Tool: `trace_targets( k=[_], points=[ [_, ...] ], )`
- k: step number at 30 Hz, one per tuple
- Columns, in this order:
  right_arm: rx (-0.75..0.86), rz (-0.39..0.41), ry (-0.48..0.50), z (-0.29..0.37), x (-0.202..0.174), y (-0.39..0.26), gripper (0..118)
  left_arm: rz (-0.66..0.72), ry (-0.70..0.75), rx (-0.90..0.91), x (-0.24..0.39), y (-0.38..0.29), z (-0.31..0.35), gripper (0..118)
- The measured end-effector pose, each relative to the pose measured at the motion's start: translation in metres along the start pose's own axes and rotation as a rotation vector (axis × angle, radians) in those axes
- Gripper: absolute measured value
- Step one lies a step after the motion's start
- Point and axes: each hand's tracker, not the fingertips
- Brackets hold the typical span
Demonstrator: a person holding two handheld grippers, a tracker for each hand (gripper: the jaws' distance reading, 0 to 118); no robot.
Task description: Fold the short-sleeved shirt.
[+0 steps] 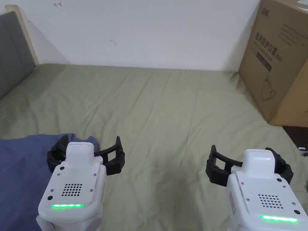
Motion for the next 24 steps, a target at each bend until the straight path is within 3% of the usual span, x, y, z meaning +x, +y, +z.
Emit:
trace_targets(
  k=[1, 2, 3, 4, 5, 8, 16, 24],
  points=[
    [-0.004, -0.004, 0.004, 0.000, 0.000, 0.001, 96, 0.007, 0.002, -0.001, 0.000, 0.000, 0.000, 113],
    [-0.003, -0.004, 0.004, 0.000, 0.000, 0.001, 68, 0.019, -0.001, 0.008, 0.000, 0.000, 0.001, 100],
    [-0.005, 0.001, -0.005, 0.000, -0.001, 0.001, 33, 0.033, -0.007, 0.024, 0.001, 0.000, 0.003, 70],
    [-0.008, 0.008, -0.016, -0.002, -0.002, 0.001, 0, 0.036, -0.001, 0.032, 0.002, -0.001, 0.004, 12],
    [-0.004, 0.017, -0.035, -0.004, -0.002, 0.000, 0, 0.028, 0.027, 0.030, 0.006, 0.000, 0.001, 0],
    [-0.013, 0.003, -0.006, -0.008, 0.000, 0.000, 0, 0.076, -0.046, 0.032, 0.006, -0.003, 0.000, 0],
    [0.000, 0.004, 0.022, -0.015, -0.013, 0.003, 0, 0.017, -0.018, 0.027, -0.005, -0.003, 0.004, 0],
    [0.036, 0.022, 0.219, -0.021, -0.083, 0.017, 0, -0.011, 0.150, 0.017, -0.083, 0.001, 0.032, 0]
  ],
)
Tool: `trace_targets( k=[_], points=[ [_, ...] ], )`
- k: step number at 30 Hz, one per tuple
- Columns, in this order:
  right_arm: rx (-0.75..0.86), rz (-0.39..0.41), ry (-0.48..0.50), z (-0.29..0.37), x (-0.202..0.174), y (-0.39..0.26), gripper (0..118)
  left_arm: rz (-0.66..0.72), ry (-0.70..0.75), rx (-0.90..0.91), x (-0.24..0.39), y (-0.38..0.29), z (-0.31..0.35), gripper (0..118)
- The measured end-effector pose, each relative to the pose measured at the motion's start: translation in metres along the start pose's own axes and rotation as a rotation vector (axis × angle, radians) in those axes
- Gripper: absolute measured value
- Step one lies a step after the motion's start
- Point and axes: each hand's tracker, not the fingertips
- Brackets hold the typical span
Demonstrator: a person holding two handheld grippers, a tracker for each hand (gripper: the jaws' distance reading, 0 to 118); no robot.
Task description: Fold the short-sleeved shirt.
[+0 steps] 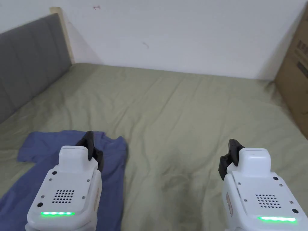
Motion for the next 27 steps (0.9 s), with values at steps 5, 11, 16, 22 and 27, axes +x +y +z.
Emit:
trace_targets(
  k=[5, 11, 16, 22, 27],
  points=[
    [0.015, -0.003, 0.162, -0.014, -0.061, 0.010, 0, -0.012, 0.162, -0.014, -0.068, -0.001, 0.026, 0],
    [0.023, -0.026, 0.316, -0.018, -0.126, 0.015, 0, -0.039, 0.320, -0.053, -0.139, -0.002, 0.060, 0],
    [0.021, -0.029, 0.380, -0.016, -0.157, 0.015, 0, -0.079, 0.373, -0.082, -0.170, -0.002, 0.080, 0],
    [0.010, -0.012, 0.393, -0.012, -0.156, 0.010, 0, -0.039, 0.289, -0.189, -0.181, -0.007, 0.071, 0],
    [0.000, 0.006, 0.331, -0.010, -0.130, 0.005, 0, 0.049, 0.185, -0.375, -0.168, -0.014, 0.029, 21]
  ],
)
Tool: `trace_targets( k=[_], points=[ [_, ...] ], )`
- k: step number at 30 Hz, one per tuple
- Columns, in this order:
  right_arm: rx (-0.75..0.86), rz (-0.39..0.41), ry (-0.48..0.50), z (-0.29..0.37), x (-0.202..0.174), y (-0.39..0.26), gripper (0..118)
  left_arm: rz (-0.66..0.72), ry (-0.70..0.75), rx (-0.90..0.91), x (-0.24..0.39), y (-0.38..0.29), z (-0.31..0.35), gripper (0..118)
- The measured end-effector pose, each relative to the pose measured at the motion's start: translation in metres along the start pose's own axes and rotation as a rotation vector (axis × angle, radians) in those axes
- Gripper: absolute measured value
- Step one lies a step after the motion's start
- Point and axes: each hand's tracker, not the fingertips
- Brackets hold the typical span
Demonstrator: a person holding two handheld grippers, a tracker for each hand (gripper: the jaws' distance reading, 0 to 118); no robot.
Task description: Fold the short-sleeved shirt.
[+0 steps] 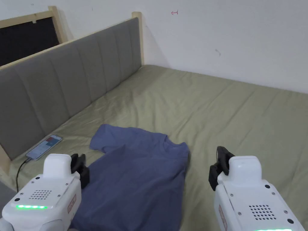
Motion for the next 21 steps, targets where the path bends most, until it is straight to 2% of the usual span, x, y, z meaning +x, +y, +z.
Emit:
trace_targets(
  k=[1, 2, 3, 9, 12, 13, 15, 16, 17, 18, 19, 20, 21],
  points=[
    [-0.003, 0.000, -0.015, 0.000, 0.006, -0.001, 0, 0.011, -0.009, -0.023, 0.005, 0.000, -0.010, 62],
    [-0.006, -0.001, -0.035, 0.001, 0.013, -0.002, 0, 0.023, -0.021, -0.079, 0.010, 0.000, -0.024, 95],
    [-0.013, -0.004, -0.057, 0.003, 0.020, -0.003, 0, 0.032, -0.038, -0.137, 0.016, -0.002, -0.038, 116],
    [-0.040, -0.040, -0.161, 0.011, 0.060, -0.009, 0, -0.011, -0.122, -0.369, 0.067, -0.025, -0.103, 116],
    [-0.058, -0.031, -0.209, 0.017, 0.079, -0.014, 0, -0.060, -0.142, -0.472, 0.089, -0.047, -0.137, 115],
    [-0.064, -0.026, -0.224, 0.018, 0.084, -0.016, 0, -0.063, -0.140, -0.507, 0.095, -0.053, -0.145, 110],
    [-0.075, -0.023, -0.255, 0.023, 0.097, -0.020, 0, -0.076, -0.159, -0.568, 0.106, -0.064, -0.160, 90],
    [-0.079, -0.026, -0.269, 0.026, 0.102, -0.023, 0, -0.096, -0.149, -0.584, 0.111, -0.072, -0.163, 69],
    [-0.087, -0.033, -0.286, 0.027, 0.108, -0.025, 0, -0.108, -0.143, -0.630, 0.116, -0.079, -0.168, 58],
    [-0.096, -0.038, -0.296, 0.029, 0.114, -0.028, 0, -0.112, -0.133, -0.680, 0.121, -0.086, -0.171, 56],
    [-0.103, -0.042, -0.304, 0.030, 0.118, -0.030, 0, -0.122, -0.125, -0.667, 0.124, -0.089, -0.171, 48],
    [-0.111, -0.045, -0.316, 0.033, 0.122, -0.032, 0, -0.137, -0.105, -0.610, 0.126, -0.088, -0.165, 48],
    [-0.116, -0.046, -0.323, 0.035, 0.125, -0.033, 0, -0.124, -0.114, -0.611, 0.127, -0.084, -0.161, 42]
  ],
)
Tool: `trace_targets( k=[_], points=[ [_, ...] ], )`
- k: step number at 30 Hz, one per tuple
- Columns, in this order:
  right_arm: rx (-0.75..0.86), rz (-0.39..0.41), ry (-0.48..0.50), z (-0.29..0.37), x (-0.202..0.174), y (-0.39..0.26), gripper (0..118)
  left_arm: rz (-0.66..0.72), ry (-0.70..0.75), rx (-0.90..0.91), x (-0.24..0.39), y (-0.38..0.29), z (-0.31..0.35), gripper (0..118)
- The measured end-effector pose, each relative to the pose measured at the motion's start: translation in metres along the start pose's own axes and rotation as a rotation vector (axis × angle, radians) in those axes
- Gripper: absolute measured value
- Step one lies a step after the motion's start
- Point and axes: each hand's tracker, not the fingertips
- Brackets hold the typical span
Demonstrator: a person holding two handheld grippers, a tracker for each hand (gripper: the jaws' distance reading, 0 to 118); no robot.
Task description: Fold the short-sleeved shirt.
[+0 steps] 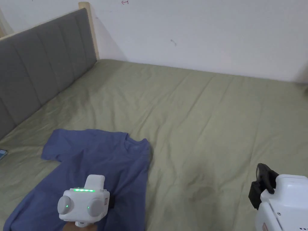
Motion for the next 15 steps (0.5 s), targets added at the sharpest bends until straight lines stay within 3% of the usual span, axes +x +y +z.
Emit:
trace_targets(
  k=[2, 8, 12, 15],
  points=[
    [0.000, -0.006, -0.008, 0.003, 0.007, -0.002, 0, -0.003, -0.007, 0.012, 0.000, 0.001, 0.005, 5],
    [0.010, -0.023, -0.019, 0.013, 0.022, 0.000, 0, 0.237, -0.205, 0.120, -0.028, 0.013, 0.063, 5],
    [0.025, -0.045, -0.028, 0.020, 0.034, 0.002, 0, 0.230, -0.300, 0.212, -0.017, 0.037, 0.112, 5],
    [0.040, -0.068, -0.040, 0.028, 0.044, 0.004, 0, 0.135, -0.361, 0.315, 0.014, 0.068, 0.149, 5]
  ],
)
